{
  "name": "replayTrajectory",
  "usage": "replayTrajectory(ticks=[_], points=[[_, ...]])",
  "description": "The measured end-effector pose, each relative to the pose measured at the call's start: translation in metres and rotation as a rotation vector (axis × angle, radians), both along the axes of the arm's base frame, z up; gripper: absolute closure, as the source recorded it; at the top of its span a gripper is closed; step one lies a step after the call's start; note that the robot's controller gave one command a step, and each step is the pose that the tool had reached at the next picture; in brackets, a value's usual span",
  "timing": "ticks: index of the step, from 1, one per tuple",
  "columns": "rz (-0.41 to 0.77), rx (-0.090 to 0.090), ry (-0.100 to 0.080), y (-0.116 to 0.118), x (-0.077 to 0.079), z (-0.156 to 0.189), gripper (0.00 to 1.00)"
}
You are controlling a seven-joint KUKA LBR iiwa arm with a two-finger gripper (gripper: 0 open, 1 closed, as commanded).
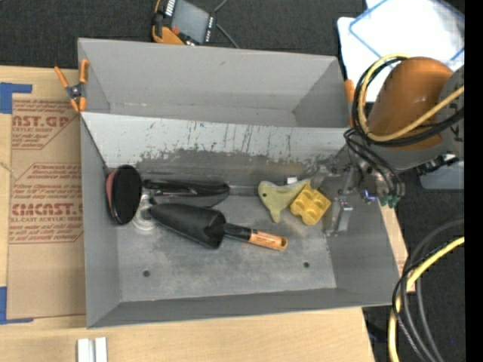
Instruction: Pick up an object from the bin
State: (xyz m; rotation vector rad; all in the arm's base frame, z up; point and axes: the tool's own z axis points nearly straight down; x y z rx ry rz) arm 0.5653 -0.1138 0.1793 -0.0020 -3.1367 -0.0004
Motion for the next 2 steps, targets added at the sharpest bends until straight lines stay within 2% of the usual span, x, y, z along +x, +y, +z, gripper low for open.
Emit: replayTrajectory(ticks=[1, 2], points=[[0.002, -0.001, -0.007, 0.001, 0.001, 0.005, 0.00], [0.134, 0.001, -0.002, 0.109, -0.039, -0.112, 0.00]])
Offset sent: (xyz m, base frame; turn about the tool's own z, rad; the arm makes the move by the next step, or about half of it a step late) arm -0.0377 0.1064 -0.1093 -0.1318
